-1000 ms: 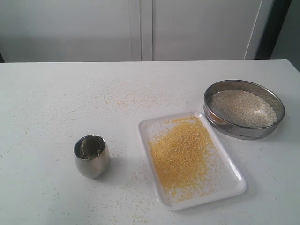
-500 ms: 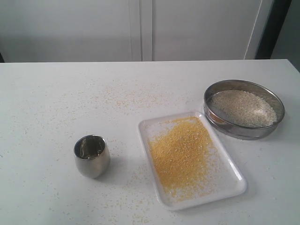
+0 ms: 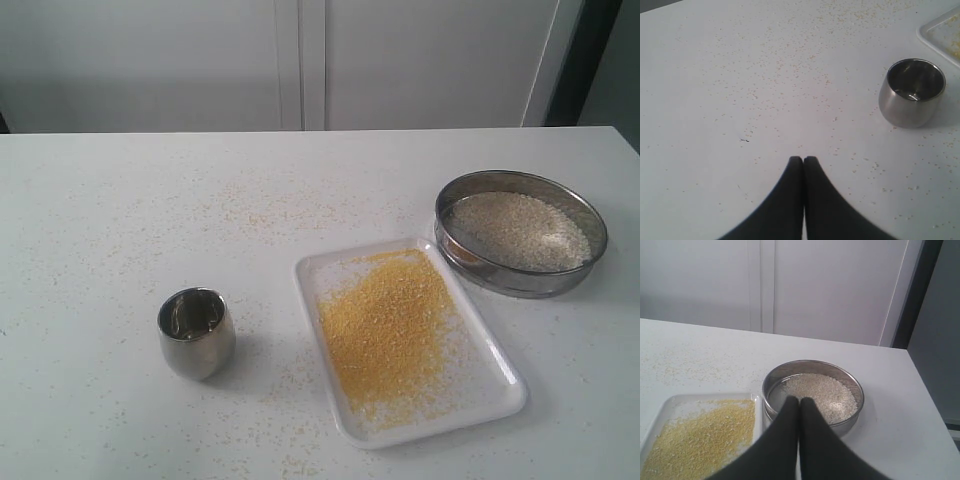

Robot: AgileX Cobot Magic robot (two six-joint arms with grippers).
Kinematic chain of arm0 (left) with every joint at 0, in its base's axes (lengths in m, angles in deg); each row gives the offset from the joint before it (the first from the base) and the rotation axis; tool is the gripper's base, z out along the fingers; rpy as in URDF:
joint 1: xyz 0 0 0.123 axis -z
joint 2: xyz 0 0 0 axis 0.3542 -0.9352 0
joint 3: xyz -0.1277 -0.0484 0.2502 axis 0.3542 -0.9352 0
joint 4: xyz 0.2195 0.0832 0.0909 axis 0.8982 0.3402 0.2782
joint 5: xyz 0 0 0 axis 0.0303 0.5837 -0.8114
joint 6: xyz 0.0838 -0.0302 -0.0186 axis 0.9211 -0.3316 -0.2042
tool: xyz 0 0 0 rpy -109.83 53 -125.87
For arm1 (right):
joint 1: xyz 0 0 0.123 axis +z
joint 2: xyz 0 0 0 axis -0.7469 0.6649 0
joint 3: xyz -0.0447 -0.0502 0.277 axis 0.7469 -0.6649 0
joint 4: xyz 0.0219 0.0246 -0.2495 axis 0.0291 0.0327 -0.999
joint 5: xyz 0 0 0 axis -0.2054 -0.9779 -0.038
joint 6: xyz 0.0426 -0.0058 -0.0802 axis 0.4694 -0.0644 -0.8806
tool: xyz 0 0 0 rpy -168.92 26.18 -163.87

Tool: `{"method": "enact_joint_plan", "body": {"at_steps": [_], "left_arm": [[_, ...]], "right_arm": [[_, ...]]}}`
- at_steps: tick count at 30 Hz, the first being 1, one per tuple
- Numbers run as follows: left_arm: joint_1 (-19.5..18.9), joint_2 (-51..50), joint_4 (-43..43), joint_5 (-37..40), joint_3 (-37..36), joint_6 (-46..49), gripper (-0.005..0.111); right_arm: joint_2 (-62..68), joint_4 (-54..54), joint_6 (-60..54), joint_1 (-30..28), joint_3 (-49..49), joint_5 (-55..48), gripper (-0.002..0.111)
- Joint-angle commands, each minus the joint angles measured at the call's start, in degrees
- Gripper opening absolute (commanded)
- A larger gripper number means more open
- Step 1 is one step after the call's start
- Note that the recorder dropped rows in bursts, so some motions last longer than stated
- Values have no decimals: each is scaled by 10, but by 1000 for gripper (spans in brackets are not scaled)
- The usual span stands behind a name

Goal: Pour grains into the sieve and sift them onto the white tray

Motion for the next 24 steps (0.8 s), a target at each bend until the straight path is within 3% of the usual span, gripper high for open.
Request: {"method": "enact_joint_plan", "body": {"at_steps": [1, 24], "left_arm": [[4, 3, -5, 5, -2, 0, 0], [4, 3, -5, 5, -2, 0, 0]], "right_arm": [[-1, -3, -2, 0, -4, 11, 0], [-16, -3, -2, 0, -38, 13, 0]]}}
